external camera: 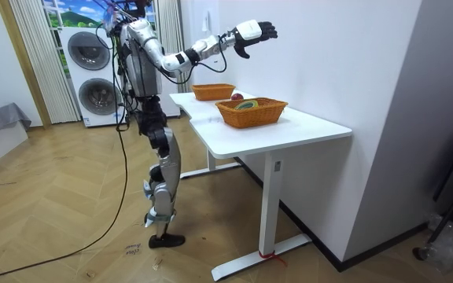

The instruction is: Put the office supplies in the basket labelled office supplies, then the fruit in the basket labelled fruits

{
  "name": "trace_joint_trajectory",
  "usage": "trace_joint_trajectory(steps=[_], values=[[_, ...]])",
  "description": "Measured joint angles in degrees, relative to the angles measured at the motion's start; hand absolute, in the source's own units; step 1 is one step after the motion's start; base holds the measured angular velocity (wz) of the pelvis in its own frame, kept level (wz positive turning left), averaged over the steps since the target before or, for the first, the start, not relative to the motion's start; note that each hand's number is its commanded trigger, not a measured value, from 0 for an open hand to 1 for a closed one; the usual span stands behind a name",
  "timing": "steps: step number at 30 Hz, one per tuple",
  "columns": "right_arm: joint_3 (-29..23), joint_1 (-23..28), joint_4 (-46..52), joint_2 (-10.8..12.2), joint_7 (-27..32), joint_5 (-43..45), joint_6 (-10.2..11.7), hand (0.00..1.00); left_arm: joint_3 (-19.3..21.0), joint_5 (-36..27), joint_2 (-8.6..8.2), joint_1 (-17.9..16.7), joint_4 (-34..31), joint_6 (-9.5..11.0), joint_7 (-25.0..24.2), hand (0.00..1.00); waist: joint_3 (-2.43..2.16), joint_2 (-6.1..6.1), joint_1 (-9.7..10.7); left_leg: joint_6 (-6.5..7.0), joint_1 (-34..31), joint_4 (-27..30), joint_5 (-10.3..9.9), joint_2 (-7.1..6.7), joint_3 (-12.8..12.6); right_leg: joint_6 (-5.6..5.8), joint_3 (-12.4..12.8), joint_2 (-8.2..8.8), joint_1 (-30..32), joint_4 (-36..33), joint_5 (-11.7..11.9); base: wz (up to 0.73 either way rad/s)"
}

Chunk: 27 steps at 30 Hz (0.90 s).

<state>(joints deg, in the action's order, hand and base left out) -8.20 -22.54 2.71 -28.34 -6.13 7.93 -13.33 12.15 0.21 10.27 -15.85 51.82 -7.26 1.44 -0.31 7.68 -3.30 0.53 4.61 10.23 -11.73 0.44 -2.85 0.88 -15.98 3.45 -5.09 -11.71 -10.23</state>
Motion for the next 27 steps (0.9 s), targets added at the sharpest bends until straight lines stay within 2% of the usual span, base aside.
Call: trace_joint_trajectory(steps=[2, 6, 10, 17, 19, 21, 23, 27], values=[[0.3, -0.1, 0.0, 0.0, -0.7, -0.7, 0.0, 0.0, 0.0, 0.0, 0.0, 0.0, 0.0, 0.0, -0.5, 0.0, -0.21, 0.44, -0.6, 0.01, 0.0, 0.2, 0.0, -0.04, 0.2, 0.0, -0.1, 0.04, -0.1, 0.0, 0.0, 0.07], [0.3, -0.1, -0.1, 0.0, -1.2, -0.9, -0.3, 0.0, 0.1, 0.0, -0.04, -0.4, -0.1, -0.1, -0.9, 0.0, 0.17, 1.2, -2.0, 0.02, -0.2, 0.2, 0.0, -0.22, 1.8, 0.0, -1.5, 0.19, -0.5, 0.1, 0.0, 0.14], [0.5, -2.4, -4.8, -0.8, -1.6, -0.8, -0.7, 0.0, 0.1, 0.7, 0.19, -1.1, 0.1, -1.4, -0.3, 0.0, 0.32, 1.78, -3.4, 0.02, -0.5, 0.1, 0.0, -0.25, 2.2, 0.0, -1.9, 0.18, -0.5, 0.1, 0.0, 0.06], [2.7, -3.2, -10.2, -2.4, -1.6, -1.1, -1.6, 0.0, 0.1, 2.2, 0.41, -2.4, 0.0, -2.8, 0.9, 0.0, 0.19, 3.33, -3.5, -0.05, -1.5, 0.5, 0.1, -0.31, 3.1, 0.0, -3.1, 0.21, -0.4, 0.4, 0.0, 0.09], [2.7, -3.2, -10.8, -2.4, -1.5, -1.9, -1.6, 0.0, 0.1, 2.3, 0.75, -2.6, 0.0, -2.8, 1.0, 0.0, -0.02, 3.63, -3.6, -0.05, -2.0, 0.6, 0.1, -0.36, 3.2, -0.01, -3.3, 0.19, -0.4, 0.9, 0.0, 0.05], [3.2, -3.5, -11.5, -2.7, -0.9, -3.4, -1.6, 0.0, -0.2, 2.6, 1.16, -2.8, -0.2, -2.8, 1.3, 0.0, 0.0, 3.73, -3.9, -0.07, -2.3, 1.0, 0.2, -0.33, 3.3, -0.01, -3.6, 0.15, -0.2, 1.1, 0.0, 0.04], [5.2, -3.5, -12.9, -4.1, -0.1, -5.1, -1.6, 0.0, -0.6, 3.8, 2.07, -2.7, -0.2, -2.8, 1.4, 0.0, -0.17, 4.09, -4.2, -0.11, -2.9, 1.3, 0.2, -0.23, 3.3, -0.03, -3.7, 0.07, 0.3, 1.1, 0.0, 0.02], [8.2, -3.6, -15.1, -4.7, 0.4, -5.9, -1.6, 0.0, -1.3, 7.9, 3.44, -2.1, -0.3, -3.2, 1.3, 0.0, 0.03, 4.53, -4.8, -0.15, -3.6, 1.5, 0.1, -0.21, 3.4, -0.07, -3.7, 0.03, 0.7, 1.1, 0.0, 0.0]])
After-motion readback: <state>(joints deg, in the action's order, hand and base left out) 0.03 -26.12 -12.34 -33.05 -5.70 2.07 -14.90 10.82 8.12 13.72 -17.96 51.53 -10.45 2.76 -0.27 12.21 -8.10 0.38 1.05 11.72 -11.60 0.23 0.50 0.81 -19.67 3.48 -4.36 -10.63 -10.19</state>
